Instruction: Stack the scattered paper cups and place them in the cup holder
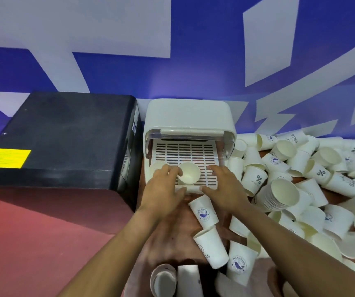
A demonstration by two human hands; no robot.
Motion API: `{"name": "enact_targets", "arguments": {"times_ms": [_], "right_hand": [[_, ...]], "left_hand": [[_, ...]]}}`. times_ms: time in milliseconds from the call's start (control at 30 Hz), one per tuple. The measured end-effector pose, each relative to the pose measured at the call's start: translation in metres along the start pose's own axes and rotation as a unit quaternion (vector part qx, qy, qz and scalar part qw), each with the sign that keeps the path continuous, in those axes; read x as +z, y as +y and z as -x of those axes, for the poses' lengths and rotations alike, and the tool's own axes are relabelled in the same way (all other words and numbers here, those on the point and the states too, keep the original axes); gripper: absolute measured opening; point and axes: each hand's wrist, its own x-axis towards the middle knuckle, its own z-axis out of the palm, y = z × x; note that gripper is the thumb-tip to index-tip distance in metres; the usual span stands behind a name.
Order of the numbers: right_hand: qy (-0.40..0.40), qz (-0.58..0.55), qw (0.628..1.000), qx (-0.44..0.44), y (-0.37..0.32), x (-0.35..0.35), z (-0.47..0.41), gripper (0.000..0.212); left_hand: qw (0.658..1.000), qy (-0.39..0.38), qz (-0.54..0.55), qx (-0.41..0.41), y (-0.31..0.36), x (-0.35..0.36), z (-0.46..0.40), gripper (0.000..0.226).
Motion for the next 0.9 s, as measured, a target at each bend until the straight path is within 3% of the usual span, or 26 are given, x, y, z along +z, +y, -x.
{"name": "enact_targets", "arguments": {"times_ms": [167, 300, 400, 500, 600, 900], "right_hand": [[-0.01, -0.017, 0.999, 0.034, 0.017, 0.003, 0.037, 0.041], [-0.059, -0.03, 0.996, 0.064, 0.023, 0.017, 0.062, 0.048], [-0.086, 0.008, 0.992, 0.088, 0.022, 0.025, 0.078, 0.046], [-0.114, 0.04, 0.985, 0.12, 0.023, 0.035, 0.089, 0.071], [-0.118, 0.039, 0.984, 0.127, 0.023, 0.046, 0.096, 0.087], [-0.112, 0.073, 0.988, 0.076, 0.027, 0.061, 0.1, 0.089]], "left_hand": [[0.993, -0.09, 0.056, -0.046, 0.01, 0.029, 0.027, 0.034], [0.957, -0.181, 0.182, -0.138, -0.001, 0.069, 0.016, 0.049], [0.929, -0.188, 0.238, -0.214, 0.01, 0.071, 0.008, 0.069], [0.912, -0.193, 0.246, -0.267, 0.019, 0.073, 0.002, 0.049], [0.906, -0.21, 0.232, -0.285, 0.021, 0.084, -0.003, 0.047], [0.878, -0.184, 0.268, -0.351, 0.023, 0.108, -0.004, 0.079]]}}
